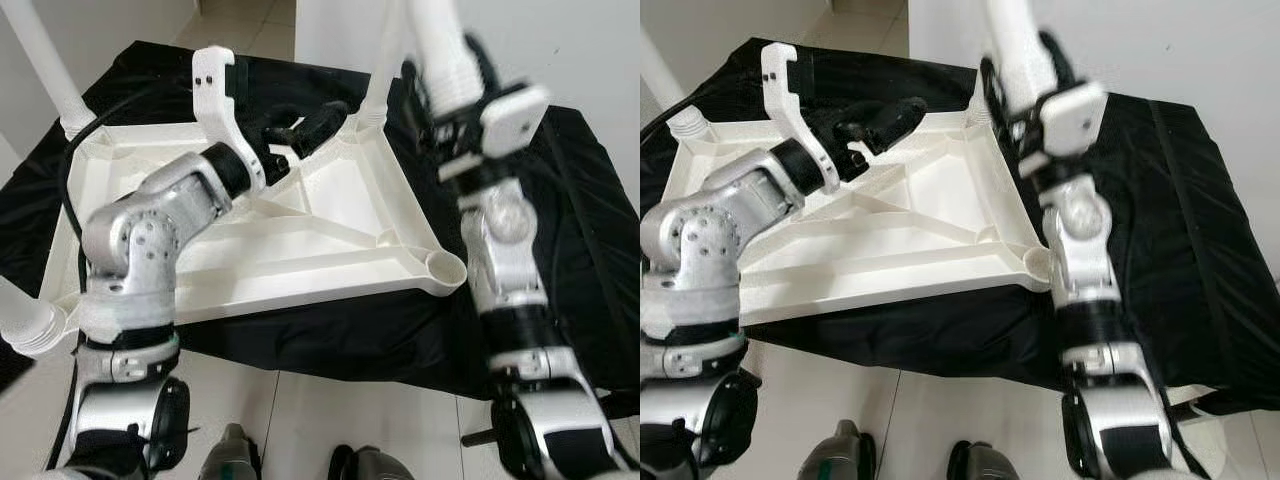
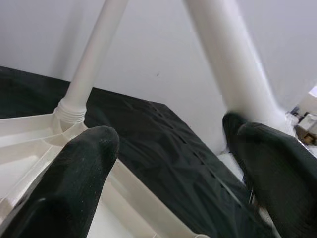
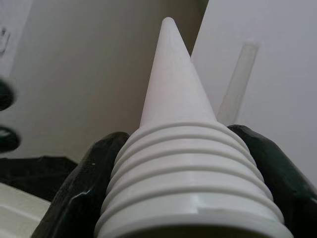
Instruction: Building children table
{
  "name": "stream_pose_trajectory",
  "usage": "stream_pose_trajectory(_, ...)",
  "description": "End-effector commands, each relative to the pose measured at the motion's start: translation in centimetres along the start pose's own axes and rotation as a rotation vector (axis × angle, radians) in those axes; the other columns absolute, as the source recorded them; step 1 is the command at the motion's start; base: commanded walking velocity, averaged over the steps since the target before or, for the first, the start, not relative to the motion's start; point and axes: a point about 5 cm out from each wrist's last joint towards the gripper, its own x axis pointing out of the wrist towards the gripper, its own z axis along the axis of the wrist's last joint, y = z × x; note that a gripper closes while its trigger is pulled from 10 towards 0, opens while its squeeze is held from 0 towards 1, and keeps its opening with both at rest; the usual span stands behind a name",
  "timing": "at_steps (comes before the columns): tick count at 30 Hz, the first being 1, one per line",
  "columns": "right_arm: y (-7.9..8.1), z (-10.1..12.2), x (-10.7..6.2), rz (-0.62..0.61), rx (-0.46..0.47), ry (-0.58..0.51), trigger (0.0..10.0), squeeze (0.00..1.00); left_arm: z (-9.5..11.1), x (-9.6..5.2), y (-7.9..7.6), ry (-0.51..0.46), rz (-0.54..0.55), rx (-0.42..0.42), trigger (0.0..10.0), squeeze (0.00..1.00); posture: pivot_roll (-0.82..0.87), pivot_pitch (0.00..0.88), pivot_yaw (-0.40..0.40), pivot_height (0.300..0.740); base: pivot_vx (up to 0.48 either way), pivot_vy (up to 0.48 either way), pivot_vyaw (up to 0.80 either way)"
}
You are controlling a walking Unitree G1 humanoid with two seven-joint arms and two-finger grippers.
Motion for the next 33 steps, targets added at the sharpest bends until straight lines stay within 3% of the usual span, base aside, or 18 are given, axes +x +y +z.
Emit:
stream_pose_trajectory(1, 0.7, 0.8, -0.1, 0.019, -0.009, -0.031, 10.0, 0.00, 0.7, 0.4, -0.9, -0.006, -0.240, -0.077, 10.0, 0.00, 0.12, 0.055, -0.029, 0.740, 0.000, 0.000, 0.00)
stream_pose_trajectory(9, 1.9, 0.8, -1.1, 0.042, 0.005, -0.010, 10.0, 0.00, 1.2, 1.5, -1.1, 0.005, -0.267, -0.129, 10.0, 0.00, 0.11, 0.057, -0.021, 0.740, 0.000, 0.000, 0.00)
stream_pose_trajectory(10, 2.8, 1.0, -1.5, 0.065, 0.026, -0.004, 10.0, 0.00, 1.0, 2.1, -1.1, 0.029, -0.263, -0.184, 10.0, 0.00, 0.11, 0.059, -0.018, 0.740, 0.000, 0.000, 0.00)
stream_pose_trajectory(12, 3.2, 1.1, -1.7, 0.081, 0.030, 0.000, 10.0, 0.00, 0.9, 2.3, -1.1, 0.038, -0.267, -0.201, 10.0, 0.00, 0.11, 0.060, -0.016, 0.740, 0.000, 0.000, 0.00)
stream_pose_trajectory(26, 5.5, 1.0, -3.0, 0.148, 0.080, 0.054, 10.0, 0.00, 1.5, 3.5, -1.1, 0.045, -0.266, -0.222, 10.0, 0.00, 0.10, 0.048, -0.009, 0.740, 0.000, 0.000, 0.00)
stream_pose_trajectory(33, 6.7, 1.3, -4.1, 0.185, 0.089, 0.075, 10.0, 0.00, 1.9, 4.2, 0.0, 0.073, -0.186, -0.270, 10.0, 0.00, 0.10, 0.047, -0.009, 0.740, 0.000, 0.000, 0.00)
